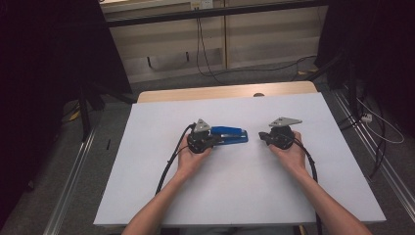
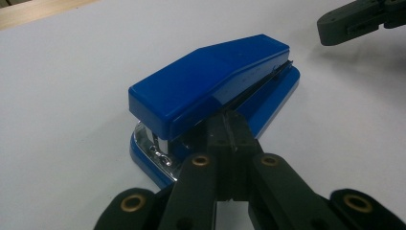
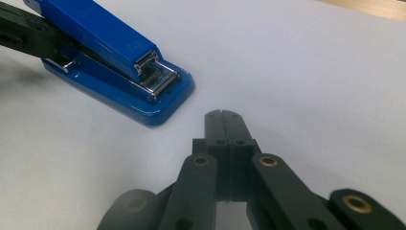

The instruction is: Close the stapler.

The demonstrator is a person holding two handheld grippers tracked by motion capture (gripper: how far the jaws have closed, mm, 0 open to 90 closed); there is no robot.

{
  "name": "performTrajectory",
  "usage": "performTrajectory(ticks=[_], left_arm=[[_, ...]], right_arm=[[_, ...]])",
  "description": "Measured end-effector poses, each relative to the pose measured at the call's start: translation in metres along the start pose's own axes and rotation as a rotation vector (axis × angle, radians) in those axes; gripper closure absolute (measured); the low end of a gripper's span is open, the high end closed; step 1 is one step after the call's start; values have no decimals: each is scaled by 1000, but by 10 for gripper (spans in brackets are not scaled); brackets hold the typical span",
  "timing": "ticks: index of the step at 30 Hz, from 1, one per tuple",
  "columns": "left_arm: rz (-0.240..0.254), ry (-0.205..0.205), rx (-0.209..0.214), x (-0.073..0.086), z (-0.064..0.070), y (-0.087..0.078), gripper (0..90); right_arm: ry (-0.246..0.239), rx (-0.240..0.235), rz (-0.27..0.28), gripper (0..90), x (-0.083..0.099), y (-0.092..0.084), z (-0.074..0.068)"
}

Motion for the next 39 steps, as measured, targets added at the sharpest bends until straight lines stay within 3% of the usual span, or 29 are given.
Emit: performTrajectory(ticks=[11,20,22,25,31,33,36,38,39], left_arm=[[-11,25,-11,0,0,-2,898],[-31,58,-8,2,3,-8,808],[-23,62,-14,3,3,-11,790],[-8,34,-7,3,1,-14,765],[-15,26,-2,8,0,-19,731],[-5,18,-1,7,0,-20,708],[8,-5,-2,6,0,-23,618],[4,13,-16,8,-1,-26,558],[3,-3,-11,9,1,-26,528]], right_arm=[[3,-16,20,900,1,-2,0],[16,-17,67,874,-3,-9,1],[19,-19,75,837,-3,-11,0],[22,-30,74,784,-2,-12,-2],[31,-47,75,657,-3,-14,-3],[35,-38,75,579,-3,-15,-3],[42,-35,80,484,-2,-15,-3],[44,-26,85,408,-2,-15,-4],[38,-30,88,384,-3,-15,-5]])
Point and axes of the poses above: each handheld gripper's, and its own axes: y roughly forward along the jaws, x roughly out of its underside, z roughly to its right, the point moved 4 cm from there along y, roughly forward along the jaws, and after that the axes turned 1 degree about z, right-handed, at the moved point
